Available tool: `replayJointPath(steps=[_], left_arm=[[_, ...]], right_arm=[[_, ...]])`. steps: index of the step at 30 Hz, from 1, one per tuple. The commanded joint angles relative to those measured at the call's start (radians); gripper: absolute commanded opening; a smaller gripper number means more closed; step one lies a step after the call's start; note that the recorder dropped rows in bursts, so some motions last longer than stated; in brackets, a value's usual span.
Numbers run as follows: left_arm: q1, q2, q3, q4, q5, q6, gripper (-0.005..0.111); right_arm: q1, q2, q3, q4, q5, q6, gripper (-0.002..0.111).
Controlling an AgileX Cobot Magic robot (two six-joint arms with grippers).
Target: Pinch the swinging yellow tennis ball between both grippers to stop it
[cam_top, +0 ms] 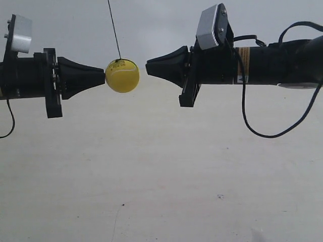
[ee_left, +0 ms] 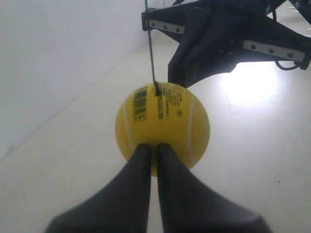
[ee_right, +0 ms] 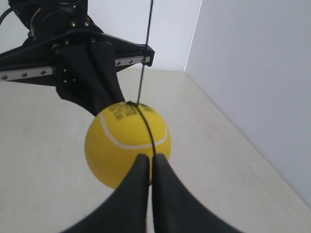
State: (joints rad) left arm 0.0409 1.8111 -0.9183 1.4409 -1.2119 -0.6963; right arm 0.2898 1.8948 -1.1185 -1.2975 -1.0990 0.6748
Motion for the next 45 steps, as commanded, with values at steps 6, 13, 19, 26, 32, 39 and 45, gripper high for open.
replayJointPath(steps=[6, 13, 19, 26, 32, 39, 45], left_arm=[[-0.006, 0.001, -0.014, -0.001, -0.009, -0.006, 0.005], [-0.006, 0.002, -0.014, 0.007, -0.009, -0.006, 0.005], [-0.006, 0.002, -0.014, 0.007, -0.009, -0.006, 0.005], [-0.006, 0.002, -0.014, 0.009, -0.009, -0.006, 0.005], [-0.006, 0.002, -0.014, 0.014, -0.009, -0.006, 0.005], [-0.006, 0.002, -0.014, 0.014, 0.016, -0.006, 0.005], [-0.004, 0.002, -0.014, 0.014, 0.022, -0.006, 0.005]], right_arm=[[0.034, 0.003, -0.040, -0.014, 0.026, 0.031, 0.000], [0.079, 0.003, -0.040, -0.015, 0.122, 0.000, 0.000], [0.079, 0.003, -0.040, -0.013, 0.142, 0.000, 0.000], [0.079, 0.003, -0.040, -0.013, 0.142, 0.000, 0.000], [0.079, 0.003, -0.040, -0.013, 0.168, 0.000, 0.000], [0.077, 0.003, -0.040, -0.013, 0.191, -0.005, 0.000], [0.046, 0.003, -0.040, -0.015, 0.186, -0.004, 0.000]])
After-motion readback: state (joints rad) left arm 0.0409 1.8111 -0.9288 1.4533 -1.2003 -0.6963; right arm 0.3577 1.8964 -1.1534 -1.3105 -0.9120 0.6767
